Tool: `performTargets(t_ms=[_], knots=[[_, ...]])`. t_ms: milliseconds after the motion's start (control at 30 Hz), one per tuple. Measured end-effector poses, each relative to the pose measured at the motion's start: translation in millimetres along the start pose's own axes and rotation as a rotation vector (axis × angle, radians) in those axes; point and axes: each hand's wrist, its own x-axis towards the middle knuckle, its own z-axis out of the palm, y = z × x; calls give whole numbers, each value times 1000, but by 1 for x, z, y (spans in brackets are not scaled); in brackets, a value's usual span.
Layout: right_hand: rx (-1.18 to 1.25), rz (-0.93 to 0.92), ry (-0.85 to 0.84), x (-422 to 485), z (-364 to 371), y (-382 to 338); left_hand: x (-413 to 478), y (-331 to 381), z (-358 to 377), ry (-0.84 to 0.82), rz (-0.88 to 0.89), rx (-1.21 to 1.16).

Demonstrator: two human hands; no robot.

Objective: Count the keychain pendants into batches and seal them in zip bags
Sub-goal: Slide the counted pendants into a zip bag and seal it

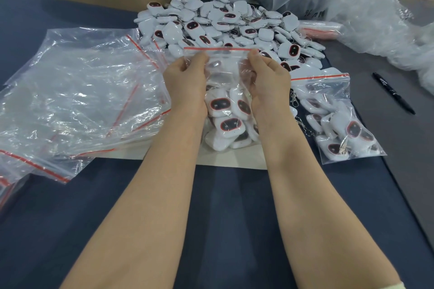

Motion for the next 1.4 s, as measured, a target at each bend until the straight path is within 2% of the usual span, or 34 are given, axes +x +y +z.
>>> performTargets(t_ms=[200,333,433,500,567,667,700,767,867,1067,1133,1200,1300,1400], knots=[[22,-13,14,2,1,1,1,-5,1,40,69,8],[-54,-26,42,3,0,2,4,-5,3,-4,41,-82],[-80,-44,2,4,-4,-2,8,-3,0,-70,-8,-138],[-219,-23,-53,7,-9,-8,9,0,-1,-124,-50,-194],[-511,32,-149,9,-17,-14,10,2,-1,-158,-96,-278],[-921,100,-452,7,-23,-20,9,5,-1,-167,-164,-411],[-995,111,-531,4,-22,-21,9,6,-2,-158,-179,-424],[-1081,82,-588,1,-18,-21,8,8,-4,-140,-186,-448],[-958,34,-554,-1,-17,-19,10,11,-8,-160,-156,-394],[-394,36,-406,2,-22,-20,4,9,-11,-488,-40,367],[-259,55,-346,4,-23,-21,1,7,-11,-509,33,524],[-245,31,-267,7,-25,-21,2,5,-11,-504,60,625],[-339,-14,-239,8,-24,-19,3,4,-12,-536,29,689],[-323,-80,-233,8,-24,-18,2,3,-10,-613,-86,595]])
